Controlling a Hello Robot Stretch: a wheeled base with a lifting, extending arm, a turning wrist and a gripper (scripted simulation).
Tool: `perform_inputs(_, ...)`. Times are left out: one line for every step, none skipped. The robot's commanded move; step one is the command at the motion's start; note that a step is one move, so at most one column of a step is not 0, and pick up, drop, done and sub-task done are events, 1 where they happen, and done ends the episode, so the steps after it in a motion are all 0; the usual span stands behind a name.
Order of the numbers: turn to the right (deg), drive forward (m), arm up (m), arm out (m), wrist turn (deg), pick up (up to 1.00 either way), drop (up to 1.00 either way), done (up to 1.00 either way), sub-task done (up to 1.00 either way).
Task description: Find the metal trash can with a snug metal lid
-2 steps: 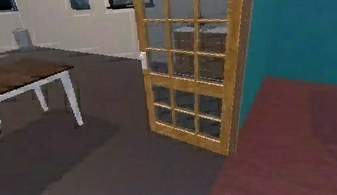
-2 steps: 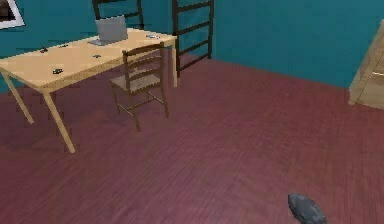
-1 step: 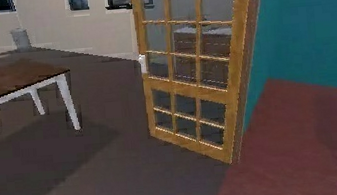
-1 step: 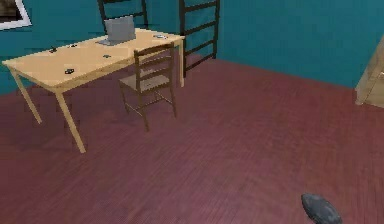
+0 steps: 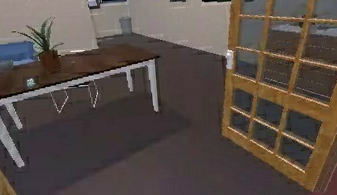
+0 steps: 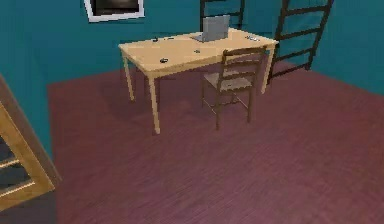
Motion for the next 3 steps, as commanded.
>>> perform_inputs(0.0,1.0,0.0,0.0,0.0,0.0,0.0,0.0,0.0)
perform_inputs(-3.0,0.0,0.0,0.0,0.0,0.0,0.0,0.0,0.0)
perform_inputs(0.0,0.7,0.0,0.0,0.0,0.0,0.0,0.0,0.0)
